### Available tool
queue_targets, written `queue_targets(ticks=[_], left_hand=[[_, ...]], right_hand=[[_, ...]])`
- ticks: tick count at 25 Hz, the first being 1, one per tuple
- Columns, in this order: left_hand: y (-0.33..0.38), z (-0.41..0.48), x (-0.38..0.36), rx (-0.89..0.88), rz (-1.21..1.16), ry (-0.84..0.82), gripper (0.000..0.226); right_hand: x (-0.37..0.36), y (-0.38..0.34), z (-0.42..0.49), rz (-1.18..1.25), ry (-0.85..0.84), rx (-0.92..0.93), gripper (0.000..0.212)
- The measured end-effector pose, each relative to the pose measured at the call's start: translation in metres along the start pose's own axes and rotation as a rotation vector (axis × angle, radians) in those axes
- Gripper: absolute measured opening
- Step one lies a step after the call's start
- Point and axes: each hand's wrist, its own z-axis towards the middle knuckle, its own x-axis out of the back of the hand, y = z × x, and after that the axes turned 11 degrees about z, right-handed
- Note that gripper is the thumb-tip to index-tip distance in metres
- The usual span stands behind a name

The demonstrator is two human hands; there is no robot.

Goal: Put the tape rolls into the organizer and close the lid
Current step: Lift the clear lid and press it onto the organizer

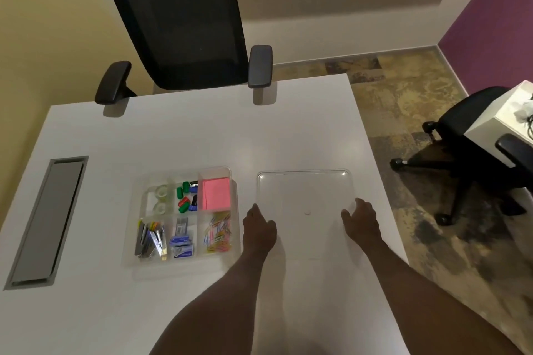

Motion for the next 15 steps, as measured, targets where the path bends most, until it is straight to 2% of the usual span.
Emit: queue_targets(ticks=[6,9,15], left_hand=[[0.002,0.01,-0.004,0.082,-0.078,0.081,0.058],[0.002,0.01,0.0,0.125,-0.166,0.144,0.054],[0.006,-0.005,0.014,0.13,-0.367,0.315,0.036]], right_hand=[[-0.009,0.001,0.009,0.22,0.079,-0.121,0.06],[-0.006,-0.001,0.009,0.304,0.144,-0.192,0.055],[0.005,-0.017,-0.008,0.37,0.316,-0.063,0.035]])
